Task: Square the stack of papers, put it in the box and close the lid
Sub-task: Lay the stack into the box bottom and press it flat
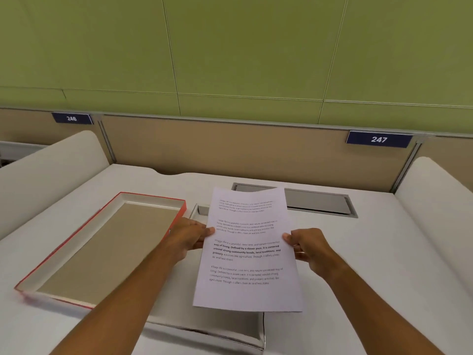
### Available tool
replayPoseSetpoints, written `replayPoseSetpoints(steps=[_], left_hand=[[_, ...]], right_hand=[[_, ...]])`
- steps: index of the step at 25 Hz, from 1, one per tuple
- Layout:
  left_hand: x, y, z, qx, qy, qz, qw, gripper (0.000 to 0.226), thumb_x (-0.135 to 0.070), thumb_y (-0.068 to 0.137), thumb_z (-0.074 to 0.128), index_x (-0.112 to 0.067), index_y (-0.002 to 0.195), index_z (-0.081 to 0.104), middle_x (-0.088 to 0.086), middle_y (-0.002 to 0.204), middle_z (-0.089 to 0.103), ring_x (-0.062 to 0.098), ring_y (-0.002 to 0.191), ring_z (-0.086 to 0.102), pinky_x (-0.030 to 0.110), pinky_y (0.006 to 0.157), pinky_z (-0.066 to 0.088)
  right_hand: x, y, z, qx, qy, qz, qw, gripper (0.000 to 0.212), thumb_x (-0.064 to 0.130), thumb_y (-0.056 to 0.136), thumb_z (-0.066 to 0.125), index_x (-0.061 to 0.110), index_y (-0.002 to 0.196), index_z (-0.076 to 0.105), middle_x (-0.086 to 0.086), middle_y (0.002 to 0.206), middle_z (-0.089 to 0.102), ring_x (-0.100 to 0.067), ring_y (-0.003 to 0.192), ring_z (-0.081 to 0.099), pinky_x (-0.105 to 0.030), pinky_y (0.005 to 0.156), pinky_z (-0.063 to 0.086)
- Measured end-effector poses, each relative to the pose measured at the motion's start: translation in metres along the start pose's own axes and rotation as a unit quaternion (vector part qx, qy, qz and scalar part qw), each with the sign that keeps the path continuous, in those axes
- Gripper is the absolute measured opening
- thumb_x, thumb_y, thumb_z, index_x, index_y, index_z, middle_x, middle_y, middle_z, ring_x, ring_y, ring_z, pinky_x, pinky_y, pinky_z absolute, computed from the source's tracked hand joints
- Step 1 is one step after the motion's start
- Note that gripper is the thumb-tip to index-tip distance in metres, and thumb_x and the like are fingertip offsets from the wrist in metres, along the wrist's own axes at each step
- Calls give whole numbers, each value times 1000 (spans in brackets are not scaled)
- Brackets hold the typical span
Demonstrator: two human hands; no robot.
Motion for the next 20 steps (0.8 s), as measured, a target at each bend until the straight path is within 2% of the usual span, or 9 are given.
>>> replayPoseSetpoints(steps=[3, 7, 9, 13, 16, 18, 20], left_hand=[[9, 27, -26, 4, 25, -51, 998, 21, 9, 77, 74, 12, 94, 63, 22, 85, 75, 26, 63, 75, 31, 50, 60], [21, 58, -50, 12, 78, -70, 994, 30, 5, 74, 78, 12, 99, 64, 24, 90, 75, 32, 75, 75, 44, 69, 63], [25, 70, -55, 20, 108, -74, 991, 30, 3, 72, 80, 10, 97, 64, 23, 90, 75, 32, 75, 75, 47, 72, 62], [32, 80, -53, 4, 198, -55, 979, 29, -6, 70, 85, -2, 79, 58, 14, 88, 72, 25, 70, 70, 39, 64, 63], [34, 86, -51, 3, 262, -40, 964, 33, -12, 68, 87, -7, 77, 56, 9, 85, 68, 21, 69, 66, 33, 57, 60], [34, 88, -51, 4, 289, -38, 956, 33, -14, 69, 87, -8, 76, 55, 8, 86, 66, 18, 64, 63, 29, 51, 56], [33, 88, -50, 4, 322, -30, 946, 34, -16, 70, 86, -5, 80, 56, 9, 89, 68, 18, 62, 63, 27, 50, 54]], right_hand=[[-9, 6, 41, -27, -6, 54, 998, 5, 0, 84, 67, -3, 85, 63, -16, 88, 74, -25, 70, 71, -27, 50, 54], [-19, 13, 80, -48, -35, 86, 994, 2, 0, 86, 62, -2, 87, 63, -19, 90, 74, -28, 72, 73, -28, 49, 56], [-26, 19, 93, -69, -47, 94, 992, 5, -1, 84, 62, -2, 89, 62, -18, 85, 73, -29, 71, 72, -31, 52, 57], [-35, 25, 105, -101, -102, 96, 985, 14, 2, 81, 63, -3, 94, 62, -17, 88, 73, -32, 76, 73, -37, 59, 62], [-37, 28, 110, -121, -140, 93, 978, 20, 6, 80, 65, -2, 98, 61, -17, 92, 72, -34, 82, 73, -44, 72, 63], [-38, 29, 112, -129, -168, 90, 973, 17, 8, 80, 65, 1, 94, 60, -15, 91, 71, -33, 82, 72, -46, 75, 63], [-38, 28, 116, -128, -206, 83, 967, 9, 11, 82, 65, 8, 84, 57, -10, 87, 70, -31, 80, 72, -43, 73, 64]])
Point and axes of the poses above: each hand's wrist, its own y-axis towards the middle knuckle, its own z-axis out of the palm, x = y × z, the point moved 1 cm from there along y, towards the middle knuckle
